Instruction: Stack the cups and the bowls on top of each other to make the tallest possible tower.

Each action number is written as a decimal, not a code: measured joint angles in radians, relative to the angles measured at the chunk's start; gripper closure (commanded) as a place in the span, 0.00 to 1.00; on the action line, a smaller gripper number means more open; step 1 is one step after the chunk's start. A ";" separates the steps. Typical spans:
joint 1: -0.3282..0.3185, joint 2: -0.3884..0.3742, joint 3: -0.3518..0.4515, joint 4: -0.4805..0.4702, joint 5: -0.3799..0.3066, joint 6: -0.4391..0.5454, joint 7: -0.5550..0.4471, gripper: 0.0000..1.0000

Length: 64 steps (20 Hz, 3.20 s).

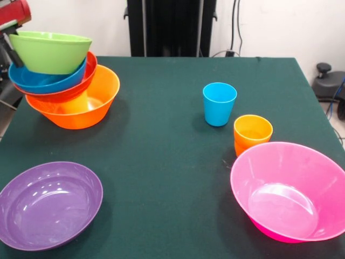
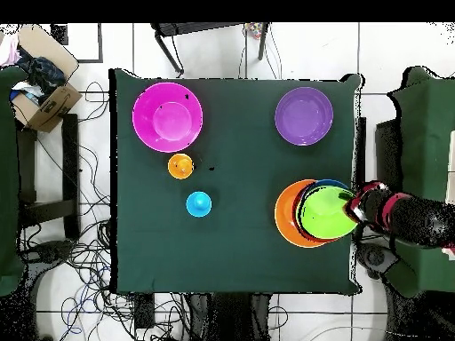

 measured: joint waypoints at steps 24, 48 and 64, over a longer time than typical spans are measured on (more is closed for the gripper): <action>0.040 -0.051 -0.047 0.067 0.000 -0.061 0.000 1.00; 0.068 -0.060 -0.065 0.091 0.012 -0.095 0.000 1.00; 0.086 -0.065 -0.116 0.091 0.035 -0.095 0.000 1.00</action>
